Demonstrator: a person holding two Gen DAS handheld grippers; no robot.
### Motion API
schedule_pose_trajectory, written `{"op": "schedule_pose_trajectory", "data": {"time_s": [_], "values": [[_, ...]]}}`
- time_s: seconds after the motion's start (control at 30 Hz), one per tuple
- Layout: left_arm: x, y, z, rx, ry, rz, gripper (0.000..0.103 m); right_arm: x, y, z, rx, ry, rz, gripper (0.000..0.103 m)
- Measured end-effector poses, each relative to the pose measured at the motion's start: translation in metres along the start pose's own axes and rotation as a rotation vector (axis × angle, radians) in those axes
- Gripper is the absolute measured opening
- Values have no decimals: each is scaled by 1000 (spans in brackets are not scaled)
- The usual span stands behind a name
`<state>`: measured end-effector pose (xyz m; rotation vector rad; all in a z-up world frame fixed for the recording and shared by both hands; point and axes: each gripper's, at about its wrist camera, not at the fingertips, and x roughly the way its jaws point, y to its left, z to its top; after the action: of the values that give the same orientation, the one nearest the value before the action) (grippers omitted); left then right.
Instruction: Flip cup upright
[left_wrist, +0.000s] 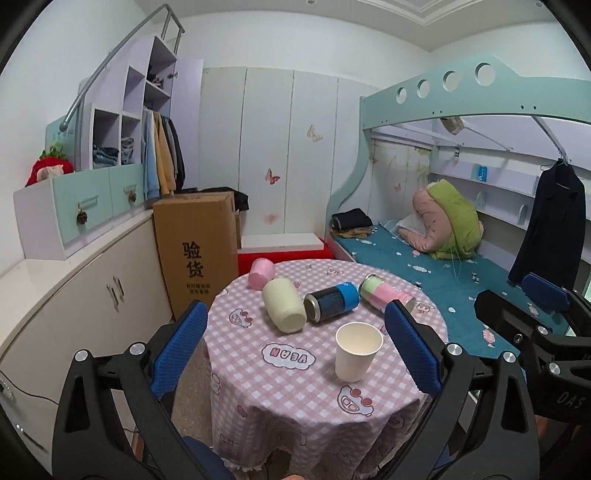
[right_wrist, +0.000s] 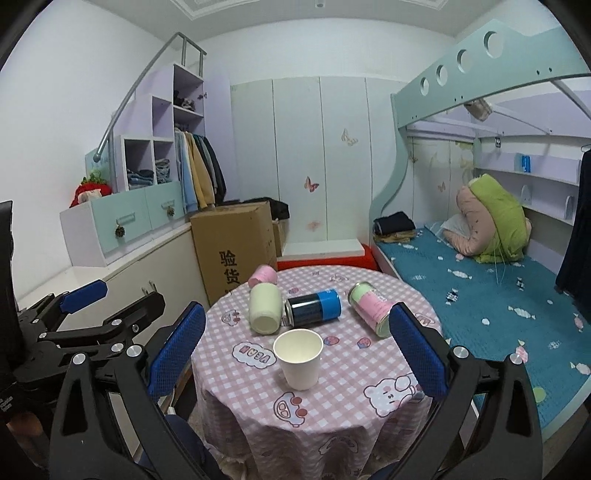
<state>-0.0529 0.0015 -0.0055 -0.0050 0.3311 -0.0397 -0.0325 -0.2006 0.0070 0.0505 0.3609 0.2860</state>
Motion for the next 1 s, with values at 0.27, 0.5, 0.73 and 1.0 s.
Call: {"op": "schedule_pose_trajectory", "data": {"time_s": [0.27,0.5,0.73,1.0], "values": [[-12,-5,4,7,-40,6,97,-14,2,4,-11,-39,-2,96],[-14,-5,5,7,-51,6,97,-16,2,2,-9,-49,-5,96],[-15,-8,6,9,-58,7,97,-18,3,5,-8,-56,-3,96],[-14,-8,8,7,-58,8,97,-18,3,4,-9,-55,-3,96]]}}
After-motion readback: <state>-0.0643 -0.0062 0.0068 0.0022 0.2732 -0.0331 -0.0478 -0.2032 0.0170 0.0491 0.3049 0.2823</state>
